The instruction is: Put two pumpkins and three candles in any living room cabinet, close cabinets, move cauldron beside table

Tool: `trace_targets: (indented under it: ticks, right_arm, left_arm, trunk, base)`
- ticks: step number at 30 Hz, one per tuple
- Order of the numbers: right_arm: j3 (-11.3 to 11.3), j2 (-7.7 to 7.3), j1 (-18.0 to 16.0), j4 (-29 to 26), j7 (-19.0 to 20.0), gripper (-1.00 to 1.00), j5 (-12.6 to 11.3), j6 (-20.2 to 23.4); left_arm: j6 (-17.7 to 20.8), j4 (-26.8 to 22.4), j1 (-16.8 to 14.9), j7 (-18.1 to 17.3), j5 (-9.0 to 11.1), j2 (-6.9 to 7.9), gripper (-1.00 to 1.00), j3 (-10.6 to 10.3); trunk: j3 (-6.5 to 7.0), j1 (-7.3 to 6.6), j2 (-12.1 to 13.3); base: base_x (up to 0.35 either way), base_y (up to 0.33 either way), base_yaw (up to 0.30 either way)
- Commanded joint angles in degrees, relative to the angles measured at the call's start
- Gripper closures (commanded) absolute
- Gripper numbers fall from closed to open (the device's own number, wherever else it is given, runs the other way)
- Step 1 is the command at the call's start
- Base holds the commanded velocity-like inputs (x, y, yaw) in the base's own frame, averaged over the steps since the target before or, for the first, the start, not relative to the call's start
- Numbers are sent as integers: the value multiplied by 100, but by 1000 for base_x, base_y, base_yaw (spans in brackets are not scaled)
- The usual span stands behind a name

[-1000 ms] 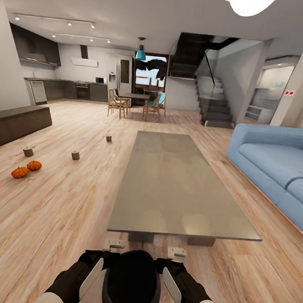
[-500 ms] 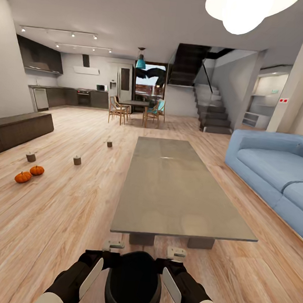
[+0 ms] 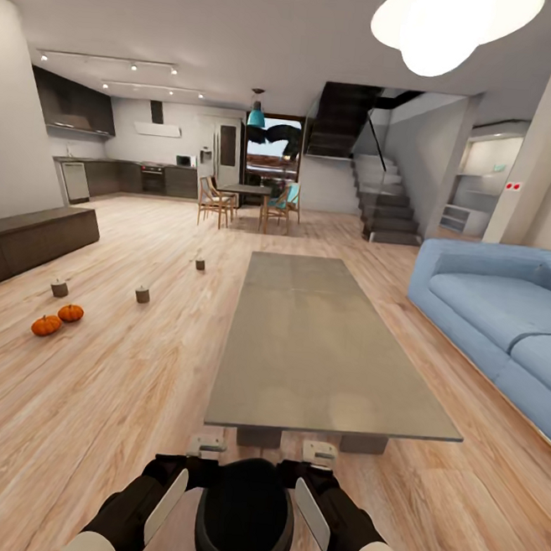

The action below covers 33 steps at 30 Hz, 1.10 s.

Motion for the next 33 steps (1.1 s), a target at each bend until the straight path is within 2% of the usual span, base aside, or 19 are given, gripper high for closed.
trace_targets:
  ticks: [1, 10, 14, 18, 23, 28, 33]
  right_arm:
    - [13, 0, -3, -8, -45, -100, -39, 20]
    - [11, -10, -3, -15, -48, -100, -39, 25]
    - [8, -14, -3, -25, -49, -100, -39, 35]
    - [2, -15, -3, 1, -53, -100, -36, 33]
    - [-11, -23, -3, -1, -47, -100, -40, -28]
    - [-25, -26, 2, 12, -58, -100, -52, -52]
    - [-35, -24, 32, 35, -68, -100, -59, -61]
  left_arm:
    - [25, -8, -2, 43, 59, 4, -100, -18]
    - [25, -3, -19, 49, 46, 18, -100, -21]
    - [63, -3, -35, 51, 41, 92, -100, 89]
    - [228, 2, -44, 39, 39, 408, -100, 373]
    - [288, 5, -46, 42, 36, 693, -100, 460]
    - [286, 115, -46, 57, 46, 801, -100, 486]
    - [218, 440, -38, 60, 47, 917, -100, 491]
  trunk:
    - [12, -24, 39]
    - [174, -221, 400]
    - [246, -309, 560]
    - [317, -397, 721]
    - [407, -507, 921]
    - [497, -617, 1122]
    - [587, -727, 1322]
  base:
    - [-9, 2, 0]
    - [-1, 0, 0]
    - [0, 0, 0]
    - [0, 0, 0]
    - [0, 0, 0]
    - [0, 0, 0]
    - [0, 0, 0]
